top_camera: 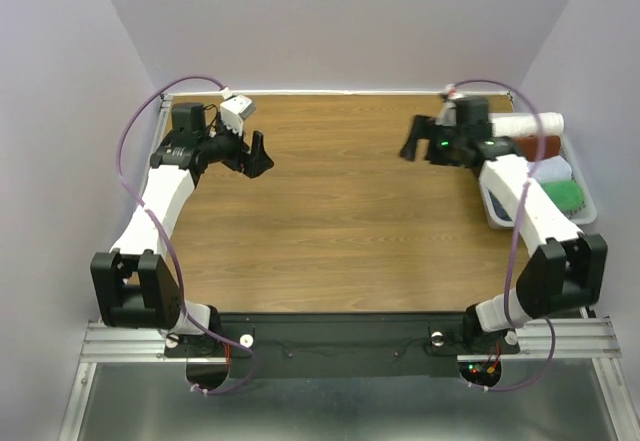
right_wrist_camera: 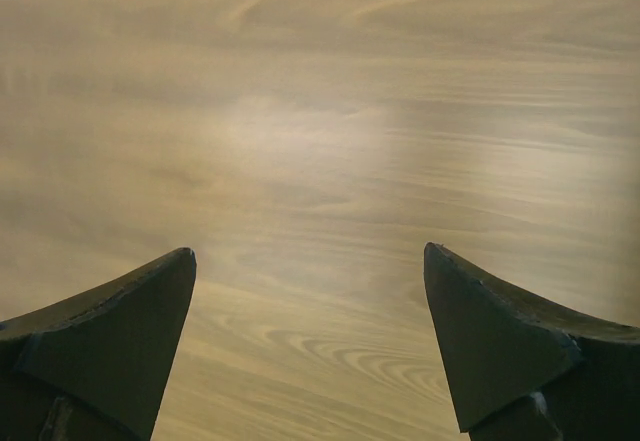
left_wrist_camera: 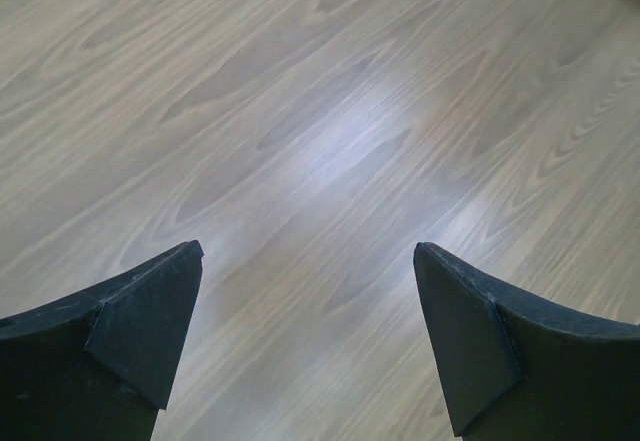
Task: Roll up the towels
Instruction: Place the rolled towel into the container
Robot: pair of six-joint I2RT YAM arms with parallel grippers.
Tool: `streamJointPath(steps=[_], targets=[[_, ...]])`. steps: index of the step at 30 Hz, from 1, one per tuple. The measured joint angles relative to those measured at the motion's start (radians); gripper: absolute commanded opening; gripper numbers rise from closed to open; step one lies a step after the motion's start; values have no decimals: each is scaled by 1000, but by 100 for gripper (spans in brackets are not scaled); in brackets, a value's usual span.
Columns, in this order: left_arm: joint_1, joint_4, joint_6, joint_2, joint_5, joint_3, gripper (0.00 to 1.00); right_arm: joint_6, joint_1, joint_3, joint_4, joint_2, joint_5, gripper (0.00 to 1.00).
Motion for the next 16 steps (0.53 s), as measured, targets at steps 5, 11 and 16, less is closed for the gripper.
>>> streamJointPath(steps=[5, 11, 16], targets=[[11, 19, -14, -121, -105, -158, 99, -115, 227, -20, 34, 93, 11, 100], [11, 15, 19, -177, -207, -300, 99, -172, 309, -135, 77, 98, 35, 100], [13, 13, 50, -177, -226, -328, 99, -192, 328, -166, 85, 94, 41, 100]])
